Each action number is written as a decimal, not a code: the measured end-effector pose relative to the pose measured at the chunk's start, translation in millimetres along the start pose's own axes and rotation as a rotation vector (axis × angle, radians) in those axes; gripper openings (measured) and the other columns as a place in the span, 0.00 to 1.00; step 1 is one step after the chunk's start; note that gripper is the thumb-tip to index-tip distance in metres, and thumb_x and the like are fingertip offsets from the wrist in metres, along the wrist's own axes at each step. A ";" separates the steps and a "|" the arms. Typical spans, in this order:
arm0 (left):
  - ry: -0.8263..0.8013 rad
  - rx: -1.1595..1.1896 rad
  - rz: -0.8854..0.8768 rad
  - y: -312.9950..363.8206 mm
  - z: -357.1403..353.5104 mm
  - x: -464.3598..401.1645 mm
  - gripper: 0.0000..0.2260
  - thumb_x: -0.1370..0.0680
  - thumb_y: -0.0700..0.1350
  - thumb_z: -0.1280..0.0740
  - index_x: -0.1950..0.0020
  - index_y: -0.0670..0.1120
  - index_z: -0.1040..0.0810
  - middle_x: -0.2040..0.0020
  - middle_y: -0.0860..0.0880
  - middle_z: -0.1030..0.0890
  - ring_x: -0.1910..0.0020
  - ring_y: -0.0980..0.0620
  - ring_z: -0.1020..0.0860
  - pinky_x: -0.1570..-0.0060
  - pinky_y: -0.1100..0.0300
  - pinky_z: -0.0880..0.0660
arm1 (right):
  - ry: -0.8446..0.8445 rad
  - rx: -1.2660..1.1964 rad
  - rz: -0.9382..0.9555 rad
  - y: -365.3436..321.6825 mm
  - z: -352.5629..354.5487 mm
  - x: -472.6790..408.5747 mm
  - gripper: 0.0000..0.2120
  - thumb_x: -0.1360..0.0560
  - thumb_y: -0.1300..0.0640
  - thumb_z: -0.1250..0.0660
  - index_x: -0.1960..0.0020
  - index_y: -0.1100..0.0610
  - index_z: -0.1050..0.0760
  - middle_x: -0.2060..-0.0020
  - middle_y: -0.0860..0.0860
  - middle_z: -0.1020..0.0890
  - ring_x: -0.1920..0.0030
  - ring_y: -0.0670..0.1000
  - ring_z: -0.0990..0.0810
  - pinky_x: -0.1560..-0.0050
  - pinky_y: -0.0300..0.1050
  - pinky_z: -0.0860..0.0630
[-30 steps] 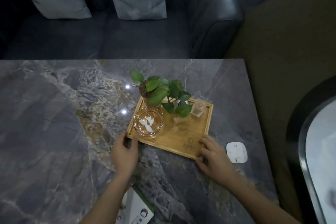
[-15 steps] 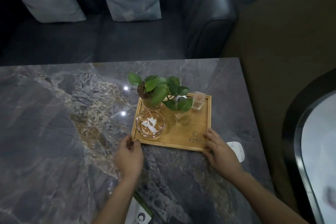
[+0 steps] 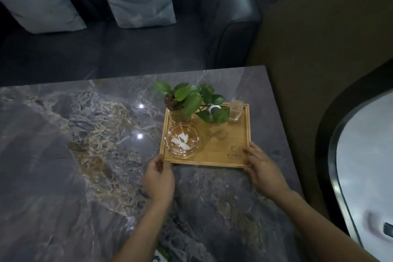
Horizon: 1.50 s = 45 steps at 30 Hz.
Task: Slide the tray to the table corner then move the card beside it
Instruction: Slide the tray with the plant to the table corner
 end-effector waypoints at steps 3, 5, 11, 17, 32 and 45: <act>-0.010 0.023 0.004 7.6 -9.6 -2.8 0.11 0.22 0.46 0.33 0.41 0.48 0.20 0.54 0.54 0.18 0.55 0.55 0.21 0.50 0.55 0.27 | 0.025 -0.008 -0.008 2.1 1.5 -1.4 0.07 0.28 0.63 0.29 0.50 0.61 0.21 0.33 0.55 0.25 0.27 0.54 0.37 0.31 0.56 0.31; -0.025 0.025 -0.006 13.2 -14.9 -5.9 0.11 0.22 0.47 0.32 0.41 0.49 0.20 0.53 0.53 0.18 0.52 0.51 0.20 0.53 0.57 0.27 | 0.043 -0.001 -0.021 4.3 2.1 -2.2 0.10 0.28 0.63 0.28 0.47 0.62 0.21 0.33 0.56 0.25 0.27 0.55 0.36 0.31 0.56 0.31; -0.044 0.004 -0.035 34.6 -29.2 -11.7 0.13 0.21 0.45 0.33 0.37 0.44 0.21 0.47 0.48 0.17 0.51 0.51 0.22 0.62 0.69 0.33 | 0.042 0.020 -0.030 8.5 2.9 -3.0 0.07 0.27 0.60 0.28 0.51 0.61 0.20 0.36 0.56 0.23 0.29 0.58 0.34 0.33 0.59 0.31; -0.119 0.152 0.009 35.0 -42.4 -10.9 0.15 0.20 0.41 0.34 0.33 0.42 0.26 0.41 0.46 0.20 0.42 0.48 0.23 0.52 0.62 0.28 | 0.036 -0.047 -0.024 8.0 9.8 -3.3 0.03 0.27 0.58 0.29 0.54 0.57 0.21 0.38 0.55 0.22 0.32 0.57 0.31 0.35 0.57 0.29; -0.360 0.885 0.807 6.9 -109.4 59.2 0.21 0.18 0.51 0.39 0.27 0.45 0.33 0.32 0.39 0.28 0.32 0.34 0.28 0.34 0.38 0.30 | 0.009 -0.277 -0.352 66.3 58.9 -124.2 0.24 0.21 0.55 0.38 0.26 0.57 0.37 0.28 0.55 0.32 0.29 0.56 0.33 0.30 0.51 0.35; -0.437 0.887 0.845 4.4 -111.8 47.4 0.24 0.21 0.56 0.37 0.29 0.45 0.28 0.31 0.38 0.26 0.34 0.35 0.26 0.29 0.42 0.33 | 0.048 -0.172 -0.301 74.2 55.3 -119.4 0.24 0.22 0.54 0.39 0.27 0.54 0.36 0.31 0.52 0.28 0.35 0.54 0.27 0.35 0.55 0.28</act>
Point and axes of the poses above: each hand's wrist, its own x-axis away from the middle knuckle, its own z-axis out of the back of the hand, y = z × x, the point moved 7 cm from there along -x, towards the middle knuckle
